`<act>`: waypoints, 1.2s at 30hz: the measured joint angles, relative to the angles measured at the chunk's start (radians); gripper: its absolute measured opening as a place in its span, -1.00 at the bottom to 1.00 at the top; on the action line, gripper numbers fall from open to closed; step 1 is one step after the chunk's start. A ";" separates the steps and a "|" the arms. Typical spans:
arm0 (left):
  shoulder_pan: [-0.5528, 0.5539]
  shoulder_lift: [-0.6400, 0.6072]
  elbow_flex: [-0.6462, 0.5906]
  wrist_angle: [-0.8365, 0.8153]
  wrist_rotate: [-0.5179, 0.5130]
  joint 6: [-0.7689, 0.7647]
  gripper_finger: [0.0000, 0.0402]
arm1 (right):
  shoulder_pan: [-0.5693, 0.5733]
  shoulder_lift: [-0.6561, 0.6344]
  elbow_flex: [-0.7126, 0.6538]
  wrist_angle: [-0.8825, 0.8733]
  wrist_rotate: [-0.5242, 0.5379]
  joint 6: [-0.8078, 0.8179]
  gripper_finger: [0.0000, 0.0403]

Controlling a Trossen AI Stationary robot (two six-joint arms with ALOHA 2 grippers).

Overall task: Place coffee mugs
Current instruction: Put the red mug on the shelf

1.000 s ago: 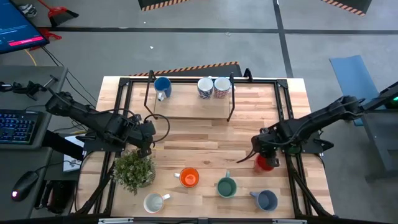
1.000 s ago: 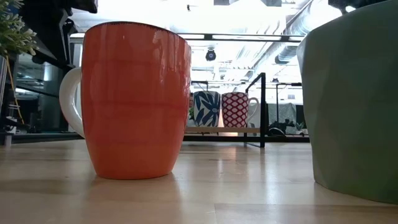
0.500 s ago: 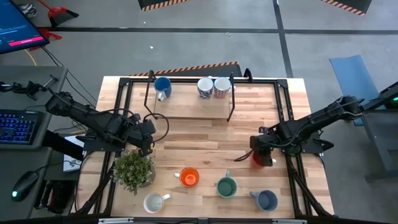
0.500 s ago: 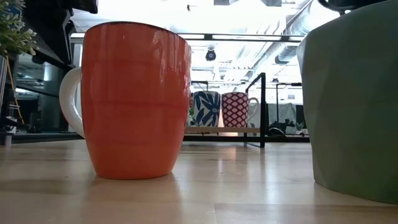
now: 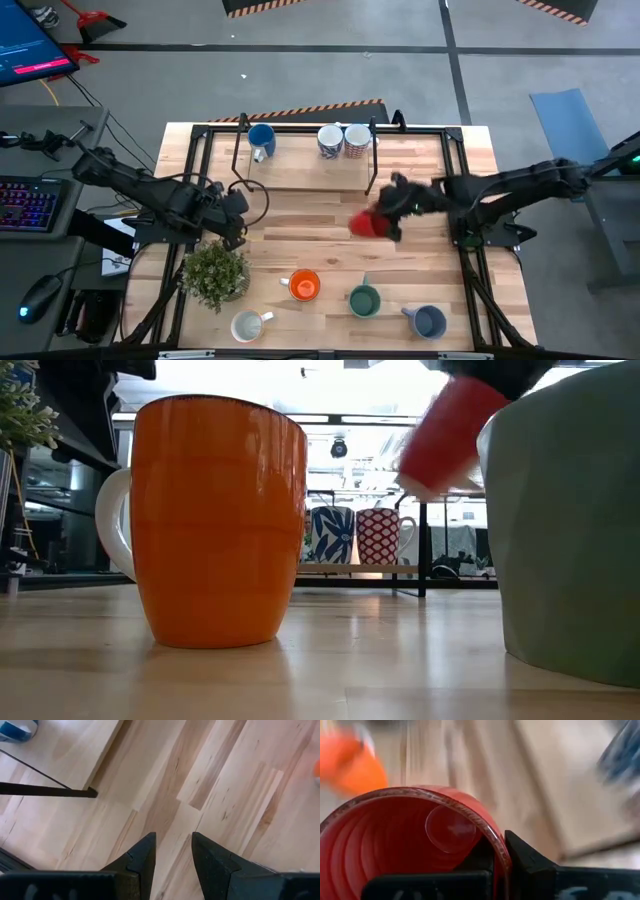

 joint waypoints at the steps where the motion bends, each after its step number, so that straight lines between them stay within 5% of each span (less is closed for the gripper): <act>1: 0.000 -0.006 0.000 0.001 0.000 0.000 -0.43 | -0.023 0.002 0.031 0.023 -0.003 -0.040 -1.00; 11: 0.000 -0.038 0.000 0.001 -0.045 0.024 -0.43 | -0.274 0.287 0.529 0.005 -0.162 -0.317 -1.00; 22: 0.000 -0.035 0.000 0.009 -0.057 0.099 -0.43 | -0.382 0.790 1.209 -0.598 -0.199 -0.317 -1.00; 28: 0.000 -0.035 0.000 0.009 -0.064 0.124 -0.43 | -0.383 0.930 1.286 -0.737 -0.093 -0.317 -1.00; 36: 0.000 -0.035 0.000 0.009 -0.064 0.158 -0.43 | -0.445 0.934 1.200 -0.795 -0.079 -0.262 -1.00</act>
